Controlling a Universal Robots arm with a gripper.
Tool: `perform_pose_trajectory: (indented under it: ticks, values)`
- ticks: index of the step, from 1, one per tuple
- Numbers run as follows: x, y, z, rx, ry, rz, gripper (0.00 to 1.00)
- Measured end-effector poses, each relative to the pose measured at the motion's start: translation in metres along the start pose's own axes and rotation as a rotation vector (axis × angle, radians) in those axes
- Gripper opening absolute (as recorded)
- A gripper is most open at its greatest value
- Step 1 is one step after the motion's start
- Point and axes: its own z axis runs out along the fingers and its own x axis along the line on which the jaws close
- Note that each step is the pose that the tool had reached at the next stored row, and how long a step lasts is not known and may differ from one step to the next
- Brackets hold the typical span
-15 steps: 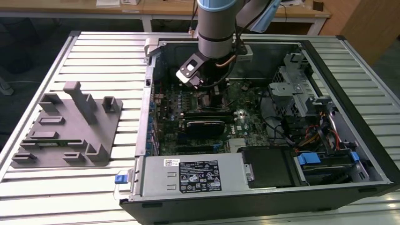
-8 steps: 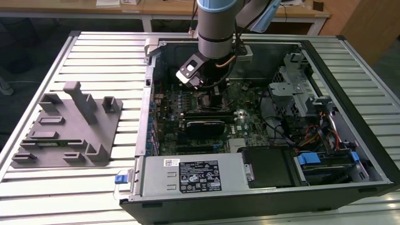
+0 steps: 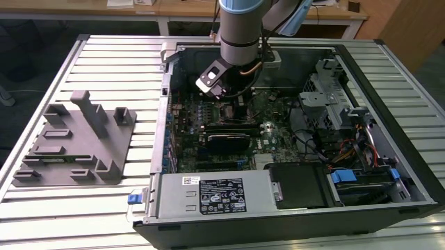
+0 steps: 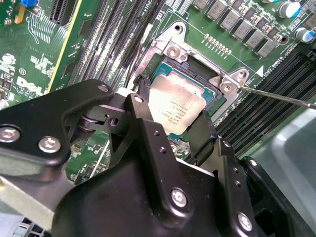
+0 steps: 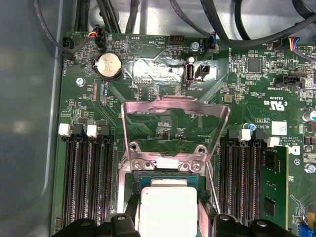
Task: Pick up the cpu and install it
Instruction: 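Place the cpu into insertion slot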
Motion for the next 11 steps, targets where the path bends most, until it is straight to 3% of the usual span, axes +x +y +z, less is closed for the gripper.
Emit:
perform_pose_trajectory:
  ticks: [11]
  values:
    - [0.0012, 0.0, 0.0004, 0.0002, -0.0005, 0.003, 0.55]
